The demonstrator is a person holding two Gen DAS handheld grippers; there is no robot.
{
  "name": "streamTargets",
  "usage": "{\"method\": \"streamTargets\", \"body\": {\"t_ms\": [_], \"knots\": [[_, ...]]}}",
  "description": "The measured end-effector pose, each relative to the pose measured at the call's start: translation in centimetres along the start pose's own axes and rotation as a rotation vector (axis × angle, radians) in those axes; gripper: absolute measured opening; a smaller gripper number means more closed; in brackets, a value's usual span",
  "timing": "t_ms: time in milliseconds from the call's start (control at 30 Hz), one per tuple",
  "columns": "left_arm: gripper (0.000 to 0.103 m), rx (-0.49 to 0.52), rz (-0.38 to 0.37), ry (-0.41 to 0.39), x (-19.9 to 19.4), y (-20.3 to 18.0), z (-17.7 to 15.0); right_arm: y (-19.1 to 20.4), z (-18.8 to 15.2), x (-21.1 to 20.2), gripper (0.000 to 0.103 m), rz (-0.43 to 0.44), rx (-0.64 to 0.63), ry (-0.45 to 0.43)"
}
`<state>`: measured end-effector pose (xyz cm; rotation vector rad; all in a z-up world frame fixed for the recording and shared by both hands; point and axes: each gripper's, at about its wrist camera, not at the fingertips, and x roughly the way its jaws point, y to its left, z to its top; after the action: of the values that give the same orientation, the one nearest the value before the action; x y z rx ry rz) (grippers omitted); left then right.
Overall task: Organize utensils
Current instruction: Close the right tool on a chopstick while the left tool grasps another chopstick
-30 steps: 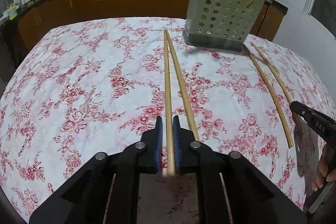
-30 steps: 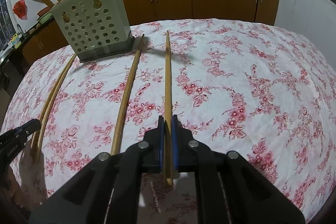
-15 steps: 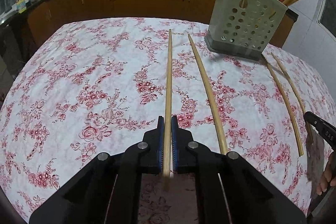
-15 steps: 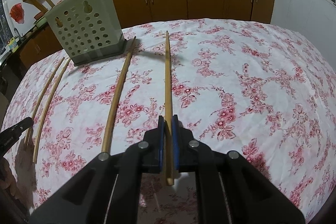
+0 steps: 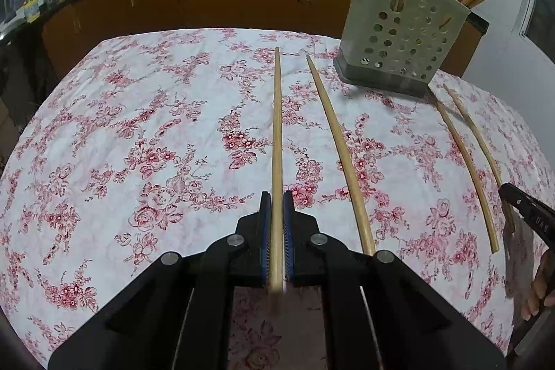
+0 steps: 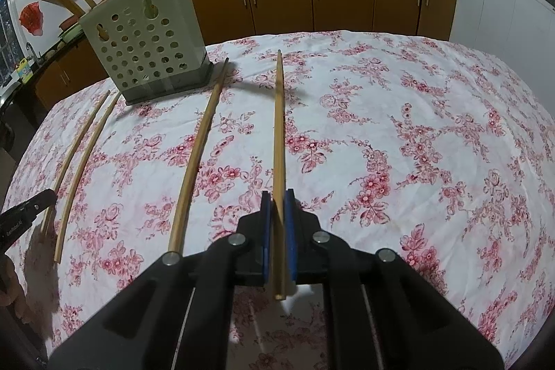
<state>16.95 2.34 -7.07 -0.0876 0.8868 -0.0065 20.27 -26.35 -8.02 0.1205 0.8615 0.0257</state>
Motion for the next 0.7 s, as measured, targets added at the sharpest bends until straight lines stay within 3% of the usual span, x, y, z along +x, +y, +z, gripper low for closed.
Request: {"method": "streamTargets", "body": {"t_ms": [700], "knots": [[0.008, 0.013, 0.003, 0.001, -0.08, -0.01, -0.09, -0.17, -0.08, -0.01, 0.009, 0.001, -0.001, 0.000]]}}
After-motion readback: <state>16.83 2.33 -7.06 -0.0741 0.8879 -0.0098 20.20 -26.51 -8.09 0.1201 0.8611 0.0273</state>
